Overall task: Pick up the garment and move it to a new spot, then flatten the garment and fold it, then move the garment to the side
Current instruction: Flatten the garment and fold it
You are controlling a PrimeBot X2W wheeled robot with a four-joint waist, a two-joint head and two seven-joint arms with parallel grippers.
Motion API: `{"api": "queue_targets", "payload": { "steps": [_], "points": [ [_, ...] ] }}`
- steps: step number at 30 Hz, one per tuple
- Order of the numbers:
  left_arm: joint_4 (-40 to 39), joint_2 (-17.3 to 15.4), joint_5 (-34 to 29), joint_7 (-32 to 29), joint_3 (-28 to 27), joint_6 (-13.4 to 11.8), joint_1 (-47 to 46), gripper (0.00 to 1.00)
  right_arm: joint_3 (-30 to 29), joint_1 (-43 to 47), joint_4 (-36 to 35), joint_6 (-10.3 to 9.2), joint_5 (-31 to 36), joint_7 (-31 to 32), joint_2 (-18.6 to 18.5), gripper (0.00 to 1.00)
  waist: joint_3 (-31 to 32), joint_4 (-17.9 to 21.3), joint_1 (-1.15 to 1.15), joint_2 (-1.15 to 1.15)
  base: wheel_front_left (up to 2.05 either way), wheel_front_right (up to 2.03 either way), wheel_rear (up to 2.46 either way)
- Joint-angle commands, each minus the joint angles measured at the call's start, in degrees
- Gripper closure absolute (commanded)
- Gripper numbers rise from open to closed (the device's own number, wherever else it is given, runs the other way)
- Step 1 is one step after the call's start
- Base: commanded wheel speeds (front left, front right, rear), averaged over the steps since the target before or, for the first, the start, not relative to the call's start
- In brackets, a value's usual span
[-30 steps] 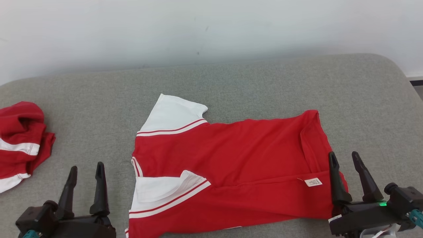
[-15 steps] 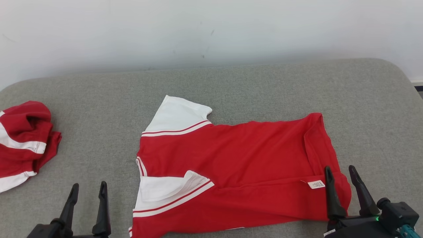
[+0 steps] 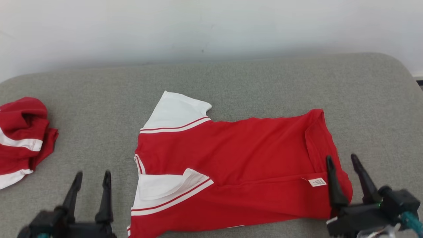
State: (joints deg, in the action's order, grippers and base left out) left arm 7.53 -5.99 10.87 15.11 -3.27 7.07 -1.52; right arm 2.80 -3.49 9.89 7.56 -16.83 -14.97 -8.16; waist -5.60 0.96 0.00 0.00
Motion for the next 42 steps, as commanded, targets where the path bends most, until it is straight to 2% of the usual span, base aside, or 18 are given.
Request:
{"api": "queue_targets", "payload": {
  "steps": [1, 5, 9, 14, 19, 30, 37, 42],
  "points": [
    [-0.01, -0.75, 0.11, 0.05, 0.16, 0.14, -1.89, 0.0, -0.12, -1.19, 0.16, -0.16, -0.22, -0.08, -0.78, 0.0, -1.1, 0.47, 0.0, 0.0, 0.0, 0.0, 0.0],
    [2.29, -4.46, 0.91, 0.04, 3.01, 0.29, -10.05, 0.0, 0.13, -7.59, 3.15, -0.16, -1.17, 2.07, -3.14, 0.0, -4.73, 1.37, 0.0, 0.0, 0.0, 0.0, 0.0],
    [5.23, -9.22, 3.99, -1.88, 8.55, 0.32, -20.84, 0.0, 0.85, -15.92, 7.48, -0.16, -1.57, 5.85, -4.34, 0.0, -9.7, 2.61, 0.0, 0.0, 0.0, 0.0, 0.0],
    [9.62, -15.2, 9.76, -5.51, 14.94, 0.34, -33.81, 0.0, 2.76, -26.0, 13.43, -0.16, -0.92, 8.51, -3.96, 0.0, -15.87, 4.84, 0.0, 0.0, 0.0, 0.0, 0.0],
    [15.03, -19.31, 16.19, -8.83, 20.32, 0.35, -43.96, 0.0, 4.69, -33.24, 19.71, -0.16, -1.07, 9.06, -2.64, 0.0, -20.13, 7.44, 0.0, 0.0, 0.0, 0.0, 0.0],
    [28.14, -24.35, 24.52, -13.56, 32.5, 0.35, -56.49, 0.0, 8.13, -41.97, 29.21, -0.15, -3.28, 6.79, 1.36, 0.0, -23.65, 12.03, 0.0, 0.0, 0.0, 0.0, 0.0],
    [34.47, -26.05, 29.19, -17.0, 37.86, 0.36, -60.65, 0.0, 12.46, -47.13, 33.24, -0.16, -5.56, 6.44, 3.48, 0.0, -25.12, 13.93, 0.0, 0.0, 0.0, 0.0, 0.0],
    [37.18, -26.09, 30.79, -18.54, 41.61, 0.37, -63.28, 0.0, 14.01, -50.07, 36.6, -0.16, -7.13, 7.21, 4.04, 0.0, -26.16, 14.15, 0.0, 0.0, 0.0, 0.0, 0.0]
  ]
}}
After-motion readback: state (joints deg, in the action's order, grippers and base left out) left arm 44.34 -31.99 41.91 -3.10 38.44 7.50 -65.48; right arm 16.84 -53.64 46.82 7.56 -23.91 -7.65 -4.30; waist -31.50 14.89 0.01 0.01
